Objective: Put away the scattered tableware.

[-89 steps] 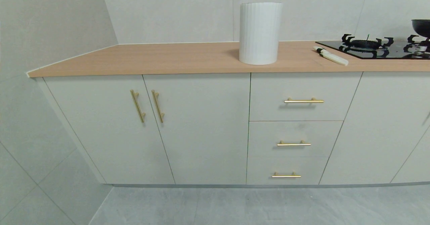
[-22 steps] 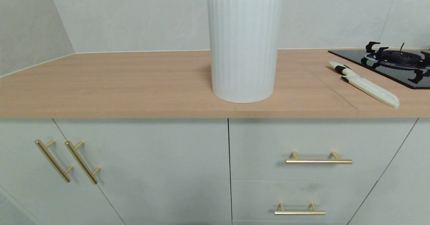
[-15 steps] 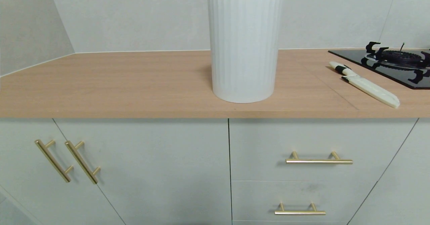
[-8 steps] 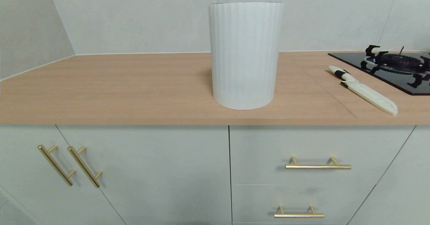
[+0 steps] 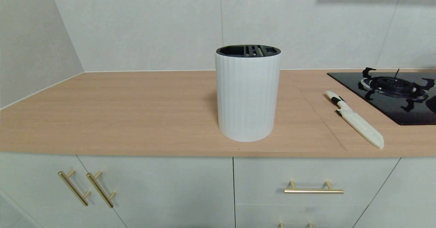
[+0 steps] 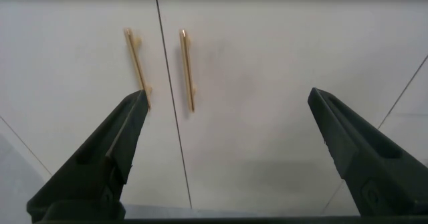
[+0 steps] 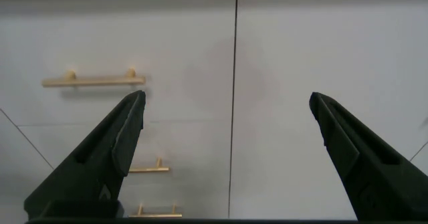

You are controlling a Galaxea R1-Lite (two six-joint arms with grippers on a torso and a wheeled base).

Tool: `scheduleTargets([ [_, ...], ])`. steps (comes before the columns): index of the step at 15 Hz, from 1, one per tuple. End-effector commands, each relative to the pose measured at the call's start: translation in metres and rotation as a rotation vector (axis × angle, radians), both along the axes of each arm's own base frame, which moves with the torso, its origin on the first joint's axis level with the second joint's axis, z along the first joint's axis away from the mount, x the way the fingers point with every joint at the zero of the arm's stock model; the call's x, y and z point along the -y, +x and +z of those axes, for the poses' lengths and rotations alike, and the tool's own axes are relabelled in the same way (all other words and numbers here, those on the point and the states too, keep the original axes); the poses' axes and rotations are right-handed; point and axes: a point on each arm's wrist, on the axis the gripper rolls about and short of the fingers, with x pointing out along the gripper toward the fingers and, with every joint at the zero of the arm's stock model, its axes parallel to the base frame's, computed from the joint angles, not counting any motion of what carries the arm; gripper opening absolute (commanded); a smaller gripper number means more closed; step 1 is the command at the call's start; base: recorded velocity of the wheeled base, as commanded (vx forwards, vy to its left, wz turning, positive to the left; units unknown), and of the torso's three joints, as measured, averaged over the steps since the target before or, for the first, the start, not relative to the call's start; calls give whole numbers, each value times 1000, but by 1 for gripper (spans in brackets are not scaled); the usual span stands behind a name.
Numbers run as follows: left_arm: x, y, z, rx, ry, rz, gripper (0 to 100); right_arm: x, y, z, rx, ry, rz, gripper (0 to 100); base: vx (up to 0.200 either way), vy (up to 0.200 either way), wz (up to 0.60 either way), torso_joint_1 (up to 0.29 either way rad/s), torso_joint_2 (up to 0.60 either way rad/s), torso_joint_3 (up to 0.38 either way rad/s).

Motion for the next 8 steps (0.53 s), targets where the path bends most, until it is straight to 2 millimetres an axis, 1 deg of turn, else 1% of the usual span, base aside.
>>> scheduleTargets([
  [1, 0, 0, 0, 1, 0, 0, 100, 0, 0, 0, -1, 0, 0, 100, 0, 0, 0, 188, -486, -286],
  [8, 0, 0, 0, 1, 0, 0, 100, 0, 0, 0, -1, 0, 0, 100, 0, 0, 0, 205, -490, -280],
])
